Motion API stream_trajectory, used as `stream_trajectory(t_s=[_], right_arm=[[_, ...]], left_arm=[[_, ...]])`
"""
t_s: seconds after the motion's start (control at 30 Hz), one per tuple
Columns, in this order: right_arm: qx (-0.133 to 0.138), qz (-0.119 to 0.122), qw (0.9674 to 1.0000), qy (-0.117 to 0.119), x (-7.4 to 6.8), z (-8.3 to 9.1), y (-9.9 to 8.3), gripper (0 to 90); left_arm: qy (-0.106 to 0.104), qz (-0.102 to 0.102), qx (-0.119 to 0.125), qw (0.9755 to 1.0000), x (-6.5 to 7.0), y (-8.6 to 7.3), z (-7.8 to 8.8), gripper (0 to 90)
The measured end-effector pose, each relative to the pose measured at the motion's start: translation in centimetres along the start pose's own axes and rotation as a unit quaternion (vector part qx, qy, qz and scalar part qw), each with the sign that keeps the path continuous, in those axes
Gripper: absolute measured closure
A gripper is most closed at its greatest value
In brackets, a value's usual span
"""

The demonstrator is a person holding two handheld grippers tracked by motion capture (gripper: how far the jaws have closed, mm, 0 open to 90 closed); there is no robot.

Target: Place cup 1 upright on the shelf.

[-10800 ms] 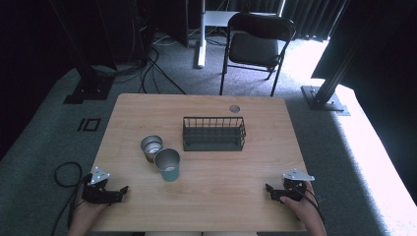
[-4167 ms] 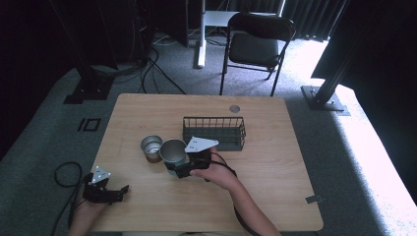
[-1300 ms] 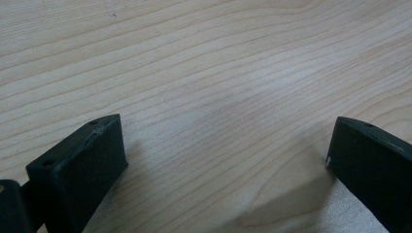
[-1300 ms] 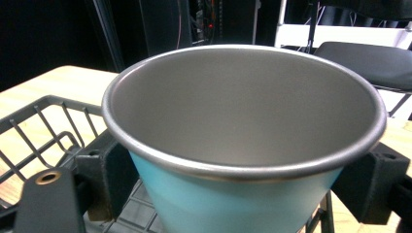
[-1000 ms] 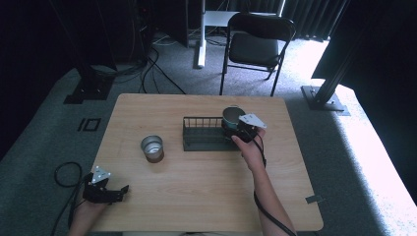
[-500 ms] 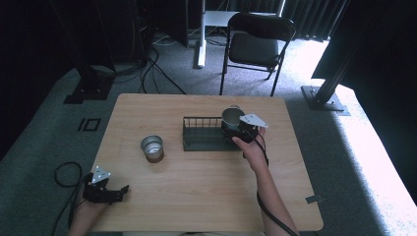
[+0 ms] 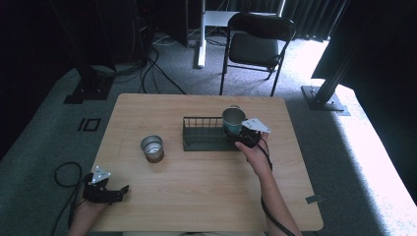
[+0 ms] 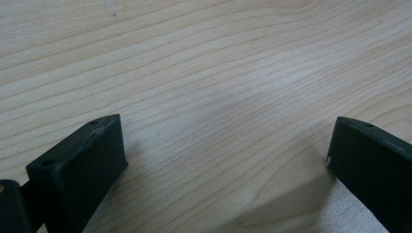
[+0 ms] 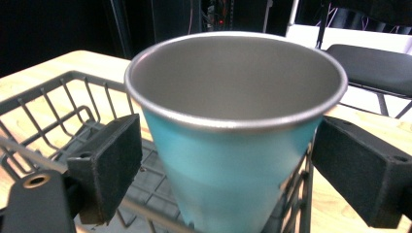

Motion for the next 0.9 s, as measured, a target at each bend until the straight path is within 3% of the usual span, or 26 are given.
stream_trajectory(t_s=[0.13,0.33,0.63,0.77,0.9], right_arm=[[0.002,-0.011,0.9999,-0.002,0.3,0.6,-0.4,11.1],[0.003,0.0,0.9999,-0.011,0.8,1.4,-0.8,11.0],[0.004,-0.003,1.0,-0.001,1.1,2.6,-1.8,11.0],[-0.003,0.015,0.9999,-0.006,1.4,3.0,-2.8,11.0],[-0.012,0.003,0.9999,-0.005,1.9,3.3,-3.8,11.0]], left_arm=[[0.0,0.0,0.0,1.0,0.0,0.0,0.0,1.2],[0.0,0.0,0.0,1.0,0.0,0.0,0.0,1.2],[0.0,0.0,0.0,1.0,0.0,0.0,0.0,1.2],[0.0,0.0,0.0,1.0,0.0,0.0,0.0,1.2],[0.0,0.0,0.0,1.0,0.0,0.0,0.0,1.2]])
Point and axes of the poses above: each handheld gripper's, and its own axes: z roughly backward along the jaws, y roughly out of its top, x roughly to its right, the point moved 10 cm from there along -z, roughly forward along the jaws, and after that the axes turned 10 degrees about -x, right-handed, at the moved point
